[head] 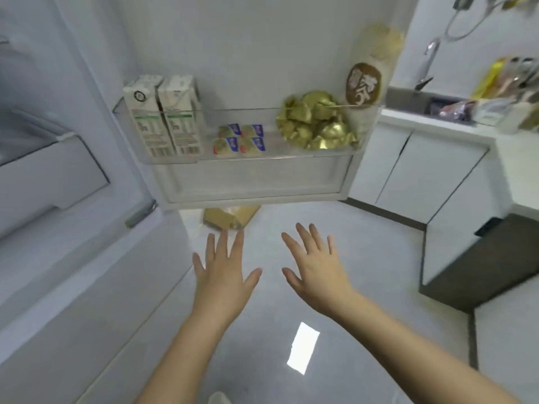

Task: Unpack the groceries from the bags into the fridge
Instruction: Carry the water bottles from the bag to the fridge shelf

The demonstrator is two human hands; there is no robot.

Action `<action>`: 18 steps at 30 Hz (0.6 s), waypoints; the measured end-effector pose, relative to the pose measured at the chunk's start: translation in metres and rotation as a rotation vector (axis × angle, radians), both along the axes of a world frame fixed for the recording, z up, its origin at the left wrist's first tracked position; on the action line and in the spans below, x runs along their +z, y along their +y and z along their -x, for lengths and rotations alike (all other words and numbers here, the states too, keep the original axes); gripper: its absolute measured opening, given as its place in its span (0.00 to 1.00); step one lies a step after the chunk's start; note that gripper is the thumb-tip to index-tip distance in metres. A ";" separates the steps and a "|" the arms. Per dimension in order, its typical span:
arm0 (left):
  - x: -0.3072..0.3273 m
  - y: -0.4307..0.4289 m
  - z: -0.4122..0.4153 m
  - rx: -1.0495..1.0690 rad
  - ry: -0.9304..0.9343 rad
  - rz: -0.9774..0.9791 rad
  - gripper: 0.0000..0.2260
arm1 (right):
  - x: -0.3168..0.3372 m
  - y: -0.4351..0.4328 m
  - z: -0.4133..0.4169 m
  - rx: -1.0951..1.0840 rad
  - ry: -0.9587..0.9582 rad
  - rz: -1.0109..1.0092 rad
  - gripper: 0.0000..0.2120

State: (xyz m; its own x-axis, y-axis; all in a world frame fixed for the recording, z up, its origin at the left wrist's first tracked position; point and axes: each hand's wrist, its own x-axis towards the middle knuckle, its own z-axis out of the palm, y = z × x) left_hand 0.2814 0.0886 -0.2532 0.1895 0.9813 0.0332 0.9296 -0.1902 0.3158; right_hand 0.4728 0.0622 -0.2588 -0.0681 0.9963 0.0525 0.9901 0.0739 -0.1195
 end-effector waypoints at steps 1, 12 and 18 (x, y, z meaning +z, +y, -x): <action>-0.001 -0.007 -0.018 -0.030 0.028 0.012 0.35 | -0.001 -0.013 -0.016 -0.048 -0.007 0.001 0.31; 0.003 -0.059 -0.190 -0.467 0.055 -0.045 0.34 | 0.009 -0.152 -0.167 -0.546 -0.066 0.000 0.32; -0.004 -0.089 -0.298 -0.735 0.011 -0.010 0.34 | 0.002 -0.229 -0.234 -0.827 -0.048 0.018 0.32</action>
